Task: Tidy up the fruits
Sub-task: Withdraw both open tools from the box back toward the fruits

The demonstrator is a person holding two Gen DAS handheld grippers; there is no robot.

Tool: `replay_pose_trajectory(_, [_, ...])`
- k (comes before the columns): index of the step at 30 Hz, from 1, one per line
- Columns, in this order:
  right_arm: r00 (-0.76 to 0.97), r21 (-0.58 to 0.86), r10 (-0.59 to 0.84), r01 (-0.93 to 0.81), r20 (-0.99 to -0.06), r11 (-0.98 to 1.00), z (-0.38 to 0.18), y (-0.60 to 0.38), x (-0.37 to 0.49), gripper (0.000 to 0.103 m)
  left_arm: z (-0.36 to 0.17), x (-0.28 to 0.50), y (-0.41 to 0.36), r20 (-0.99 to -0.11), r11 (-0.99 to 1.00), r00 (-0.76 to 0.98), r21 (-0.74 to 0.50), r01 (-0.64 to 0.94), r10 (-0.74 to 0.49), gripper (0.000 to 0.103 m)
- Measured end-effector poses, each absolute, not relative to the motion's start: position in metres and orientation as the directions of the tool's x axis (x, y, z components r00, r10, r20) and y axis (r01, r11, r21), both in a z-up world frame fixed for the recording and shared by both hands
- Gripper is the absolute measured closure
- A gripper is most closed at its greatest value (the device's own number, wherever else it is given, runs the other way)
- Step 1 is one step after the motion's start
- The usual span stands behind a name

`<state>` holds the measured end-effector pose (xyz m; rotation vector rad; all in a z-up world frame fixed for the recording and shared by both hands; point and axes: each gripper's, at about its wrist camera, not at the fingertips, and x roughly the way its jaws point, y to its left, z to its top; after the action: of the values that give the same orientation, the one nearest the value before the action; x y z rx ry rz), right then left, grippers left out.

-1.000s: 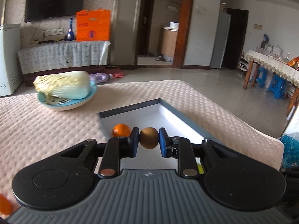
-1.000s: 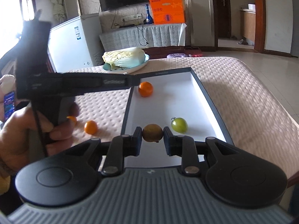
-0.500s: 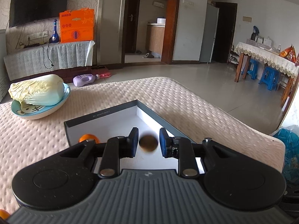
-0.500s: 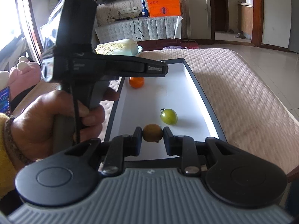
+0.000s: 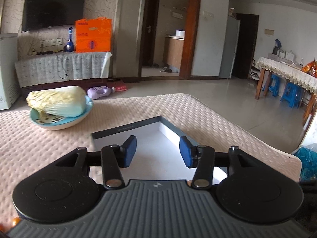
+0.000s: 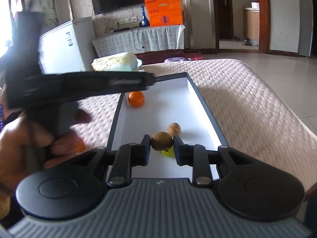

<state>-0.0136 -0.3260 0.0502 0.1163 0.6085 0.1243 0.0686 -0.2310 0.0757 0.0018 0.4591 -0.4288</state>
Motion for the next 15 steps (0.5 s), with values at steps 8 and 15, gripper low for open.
replay_pose_trajectory(8, [0.828,0.156,0.081,0.009,-0.555,0.988,0.046,-0.327,0.014,0.075,0.091,0.029,-0.181,-0.420,0.934,0.838,-0.079,0.349,-0.349,0.045])
replay_pose_trajectory(15, [0.834,0.117,0.018,0.056,-0.551,0.992,0.040,-0.317,0.025,0.074,0.095,-0.011,-0.138,-0.428,0.947,0.852,-0.032,0.320,-0.303,0.042])
